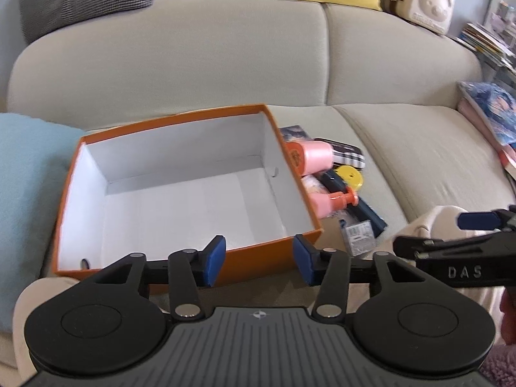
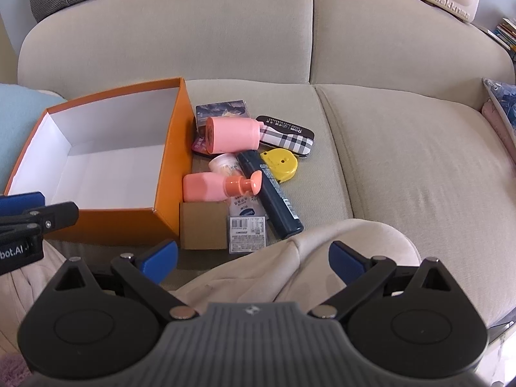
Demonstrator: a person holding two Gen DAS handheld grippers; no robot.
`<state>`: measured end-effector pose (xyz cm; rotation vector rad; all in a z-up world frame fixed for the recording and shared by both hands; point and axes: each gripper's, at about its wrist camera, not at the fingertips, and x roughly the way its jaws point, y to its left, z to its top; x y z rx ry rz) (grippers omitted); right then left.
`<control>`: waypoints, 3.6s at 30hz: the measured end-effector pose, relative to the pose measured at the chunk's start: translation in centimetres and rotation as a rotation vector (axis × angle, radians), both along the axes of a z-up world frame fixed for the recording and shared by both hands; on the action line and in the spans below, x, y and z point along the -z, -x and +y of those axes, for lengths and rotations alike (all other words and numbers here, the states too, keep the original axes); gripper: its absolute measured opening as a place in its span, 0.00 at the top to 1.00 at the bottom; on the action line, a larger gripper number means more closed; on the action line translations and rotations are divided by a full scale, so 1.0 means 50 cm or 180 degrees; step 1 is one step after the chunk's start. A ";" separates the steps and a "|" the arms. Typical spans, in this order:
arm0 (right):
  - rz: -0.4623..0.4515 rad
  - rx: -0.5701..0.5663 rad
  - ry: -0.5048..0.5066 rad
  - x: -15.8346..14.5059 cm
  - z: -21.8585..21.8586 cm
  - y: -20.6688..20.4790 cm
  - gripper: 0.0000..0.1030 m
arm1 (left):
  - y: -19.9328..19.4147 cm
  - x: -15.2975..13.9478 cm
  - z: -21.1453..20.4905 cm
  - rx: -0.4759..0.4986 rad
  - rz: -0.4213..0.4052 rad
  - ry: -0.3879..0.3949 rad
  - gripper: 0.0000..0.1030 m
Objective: Organize rigid objects
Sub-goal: 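Grasp the pink pump bottle with the left gripper while the right gripper grasps the pink cup, then carry the pink pump bottle and pink cup into the box with both grippers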
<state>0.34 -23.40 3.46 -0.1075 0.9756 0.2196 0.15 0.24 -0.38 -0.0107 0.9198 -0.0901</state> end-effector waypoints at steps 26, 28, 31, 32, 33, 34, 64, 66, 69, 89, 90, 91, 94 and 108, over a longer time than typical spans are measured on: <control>0.0272 0.0000 -0.0436 0.096 -0.069 -0.165 0.71 | -0.201 0.118 -0.254 0.2110 0.0273 -0.0949 0.57; 0.0307 0.0018 -0.0459 0.106 -0.071 -0.177 0.71 | -0.212 0.139 -0.264 0.2186 0.0349 -0.1079 0.57; 0.0347 0.0038 -0.0463 0.121 -0.079 -0.194 0.71 | -0.234 0.171 -0.281 0.2364 0.0412 -0.1331 0.57; 0.0365 0.0051 -0.0469 0.126 -0.083 -0.200 0.71 | -0.236 0.179 -0.287 0.2416 0.0428 -0.1381 0.57; 0.0386 0.0061 -0.0494 0.131 -0.086 -0.207 0.71 | -0.240 0.189 -0.295 0.2445 0.0445 -0.1431 0.57; 0.0415 0.0067 -0.0523 0.136 -0.090 -0.212 0.71 | -0.243 0.200 -0.303 0.2471 0.0473 -0.1482 0.55; 0.0238 -0.0010 -0.0683 0.112 -0.070 -0.264 0.62 | -0.280 0.112 -0.205 0.0966 0.0046 -0.0398 0.73; 0.0152 -0.0031 -0.0608 0.096 -0.065 -0.256 0.59 | -0.276 0.087 -0.195 0.0911 -0.0074 -0.0314 0.73; 0.0094 -0.0030 -0.0602 0.077 -0.063 -0.250 0.57 | -0.268 0.043 -0.179 0.0795 -0.0226 -0.0152 0.73; 0.0272 -0.0133 -0.0813 0.118 0.035 -0.366 0.12 | -0.290 0.006 0.068 -0.0362 -0.0068 0.0138 0.73; 0.0277 -0.0180 -0.0816 0.124 0.040 -0.375 0.10 | -0.295 0.018 0.077 -0.0401 -0.0016 0.0129 0.73; 0.0286 -0.0269 -0.0803 0.133 0.047 -0.387 0.09 | -0.296 0.028 0.085 -0.0425 0.0026 0.0128 0.73; 0.0332 -0.0480 -0.0639 0.159 0.066 -0.416 0.09 | -0.297 0.055 0.116 -0.0531 0.0151 0.0161 0.73; 0.0369 -0.0761 -0.0348 0.165 0.096 -0.429 0.30 | -0.283 0.075 0.167 -0.0686 0.0276 0.0235 0.73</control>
